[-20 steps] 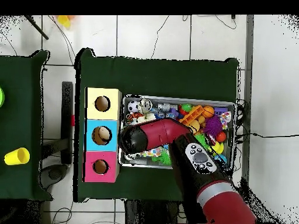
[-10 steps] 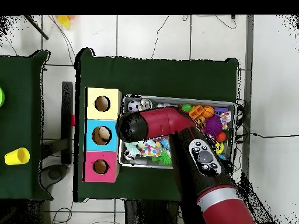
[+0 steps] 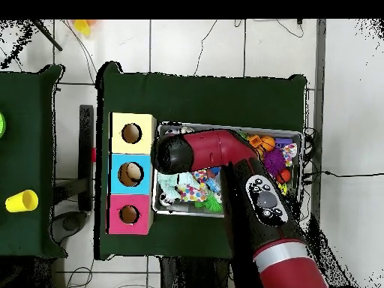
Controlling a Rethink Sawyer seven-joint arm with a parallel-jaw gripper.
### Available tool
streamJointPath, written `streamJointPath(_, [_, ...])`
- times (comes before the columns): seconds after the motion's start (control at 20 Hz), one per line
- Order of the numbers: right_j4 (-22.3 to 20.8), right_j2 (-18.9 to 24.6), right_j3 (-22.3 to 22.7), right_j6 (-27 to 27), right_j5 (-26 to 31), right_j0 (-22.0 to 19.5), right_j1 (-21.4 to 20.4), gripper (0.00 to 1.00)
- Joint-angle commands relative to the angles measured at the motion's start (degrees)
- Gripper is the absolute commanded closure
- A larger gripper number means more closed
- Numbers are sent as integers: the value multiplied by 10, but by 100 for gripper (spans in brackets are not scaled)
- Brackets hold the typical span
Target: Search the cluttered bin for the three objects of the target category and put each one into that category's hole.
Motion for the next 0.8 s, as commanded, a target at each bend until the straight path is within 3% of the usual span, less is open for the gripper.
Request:
streamJointPath(0.05, [-6,-36,-7,67,-20,8,53,0])
streamJointPath(0.8, [12,-46,-26,79,-51,27,106,0])
